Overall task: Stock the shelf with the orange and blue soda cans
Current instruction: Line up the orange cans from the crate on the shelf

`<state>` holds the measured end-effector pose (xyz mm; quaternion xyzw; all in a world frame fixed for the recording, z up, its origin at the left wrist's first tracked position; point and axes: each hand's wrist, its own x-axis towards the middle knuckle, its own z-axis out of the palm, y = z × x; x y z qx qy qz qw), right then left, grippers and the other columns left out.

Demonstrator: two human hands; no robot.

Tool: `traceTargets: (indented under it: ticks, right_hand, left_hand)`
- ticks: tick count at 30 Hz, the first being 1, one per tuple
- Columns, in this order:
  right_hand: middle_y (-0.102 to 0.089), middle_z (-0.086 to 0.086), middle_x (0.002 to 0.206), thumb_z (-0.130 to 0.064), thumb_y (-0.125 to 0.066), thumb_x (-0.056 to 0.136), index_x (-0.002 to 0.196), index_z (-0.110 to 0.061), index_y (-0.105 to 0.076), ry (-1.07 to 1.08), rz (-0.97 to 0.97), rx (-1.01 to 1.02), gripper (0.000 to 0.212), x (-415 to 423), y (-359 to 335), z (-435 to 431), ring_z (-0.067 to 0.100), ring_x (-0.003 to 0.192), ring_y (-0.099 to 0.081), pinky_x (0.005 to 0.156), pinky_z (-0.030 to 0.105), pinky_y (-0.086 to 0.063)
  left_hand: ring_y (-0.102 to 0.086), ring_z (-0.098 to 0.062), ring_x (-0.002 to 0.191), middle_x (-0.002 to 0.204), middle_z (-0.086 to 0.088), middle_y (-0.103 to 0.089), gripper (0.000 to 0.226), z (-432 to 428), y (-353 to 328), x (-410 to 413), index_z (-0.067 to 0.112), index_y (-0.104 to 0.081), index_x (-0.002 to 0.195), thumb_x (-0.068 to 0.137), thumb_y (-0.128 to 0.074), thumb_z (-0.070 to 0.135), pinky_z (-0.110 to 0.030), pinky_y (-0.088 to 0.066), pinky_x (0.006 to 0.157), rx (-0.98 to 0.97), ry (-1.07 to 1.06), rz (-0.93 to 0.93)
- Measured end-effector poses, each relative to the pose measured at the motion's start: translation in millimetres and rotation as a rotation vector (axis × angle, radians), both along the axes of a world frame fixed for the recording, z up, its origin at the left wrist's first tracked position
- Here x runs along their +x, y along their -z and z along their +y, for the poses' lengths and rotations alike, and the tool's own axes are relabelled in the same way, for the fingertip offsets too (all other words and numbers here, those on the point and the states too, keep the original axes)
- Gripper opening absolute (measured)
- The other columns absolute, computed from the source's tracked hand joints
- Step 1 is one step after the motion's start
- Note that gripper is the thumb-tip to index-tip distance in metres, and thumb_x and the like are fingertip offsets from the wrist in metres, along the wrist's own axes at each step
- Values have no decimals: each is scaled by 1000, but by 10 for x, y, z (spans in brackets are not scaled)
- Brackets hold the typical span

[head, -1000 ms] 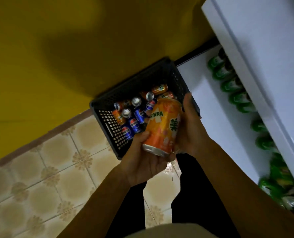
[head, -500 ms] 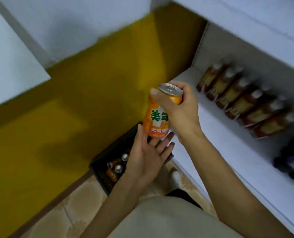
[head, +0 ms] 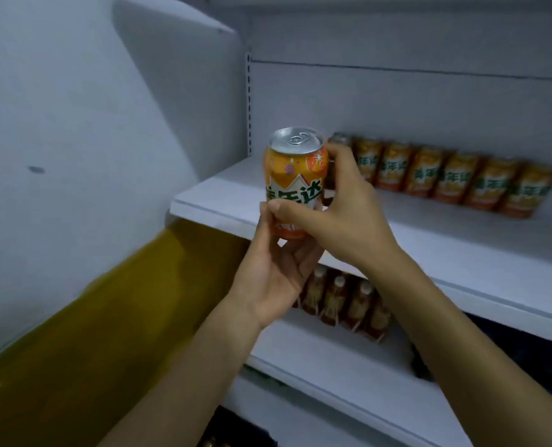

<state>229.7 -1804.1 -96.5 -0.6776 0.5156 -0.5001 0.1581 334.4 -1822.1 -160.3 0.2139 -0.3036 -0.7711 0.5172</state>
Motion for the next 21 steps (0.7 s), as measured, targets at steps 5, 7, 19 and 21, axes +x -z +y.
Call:
traceTargets:
  ticks: [5,7,19,21]
  right_hand:
    - [-63,-10,103,-30,-82,69,119,-23,-50,135,-58,38,60,-604,-339,-360,3,93,-62,82,26,-54]
    - [-62,-8,102,-25,-82,70,117,-22,-49,169,-78,95,57,-859,-361,-572,7,93,-62,82,30,-53]
    - [-46,8,142,-24,-82,71,141,-8,-34,374,-49,375,87,-1643,345,-2005,26,131,-45,105,38,-41]
    - [-47,7,142,-21,-83,69,141,-9,-34,373,-95,365,88,-1664,471,-2143,25,131,-45,106,41,-40]
  left_hand:
    - [-68,-22,99,113,-11,-67,55,-495,-325,-450,14,-51,129,93,-39,54,-32,-56,84,-161,129,-345]
    - [-63,-21,102,125,-9,-60,55,-701,-305,-543,17,-40,135,93,-45,52,-31,-52,84,-356,82,-738]
    - [-37,-24,130,147,-4,-37,90,-1338,-140,-672,27,-15,151,80,-41,76,-40,-40,99,-1370,266,-2121]
    - [-37,-24,130,148,-4,-36,80,-1367,-118,-667,25,-19,150,87,-34,71,-39,-41,99,-1372,259,-2152]
